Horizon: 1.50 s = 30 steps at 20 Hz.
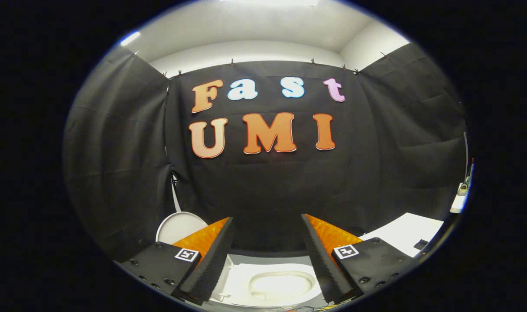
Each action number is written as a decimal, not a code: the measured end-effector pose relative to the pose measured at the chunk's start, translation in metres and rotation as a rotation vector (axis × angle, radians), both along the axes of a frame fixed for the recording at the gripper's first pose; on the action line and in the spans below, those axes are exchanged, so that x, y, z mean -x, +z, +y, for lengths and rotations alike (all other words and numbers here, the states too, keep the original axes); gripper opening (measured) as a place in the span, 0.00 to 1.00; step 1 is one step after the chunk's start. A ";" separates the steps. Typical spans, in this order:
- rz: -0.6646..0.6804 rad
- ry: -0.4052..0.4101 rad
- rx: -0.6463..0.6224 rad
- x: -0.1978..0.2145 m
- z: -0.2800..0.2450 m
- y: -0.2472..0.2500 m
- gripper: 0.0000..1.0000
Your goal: Open the toilet lid.
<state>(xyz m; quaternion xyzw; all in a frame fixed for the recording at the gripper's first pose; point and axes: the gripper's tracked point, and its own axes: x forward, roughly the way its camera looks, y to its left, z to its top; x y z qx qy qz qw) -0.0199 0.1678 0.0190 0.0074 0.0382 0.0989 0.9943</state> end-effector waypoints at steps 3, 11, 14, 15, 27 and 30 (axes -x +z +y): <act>-0.005 -0.039 -0.013 -0.004 -0.034 0.004 0.97; -0.013 -0.078 -0.022 -0.011 -0.104 0.015 0.97; -0.018 -0.104 -0.009 -0.013 -0.132 0.015 0.97; -0.021 -0.112 -0.010 -0.013 -0.140 0.015 0.97; -0.002 -0.154 -0.009 -0.016 -0.194 0.000 0.97; 0.005 -0.164 -0.017 -0.016 -0.197 -0.003 0.97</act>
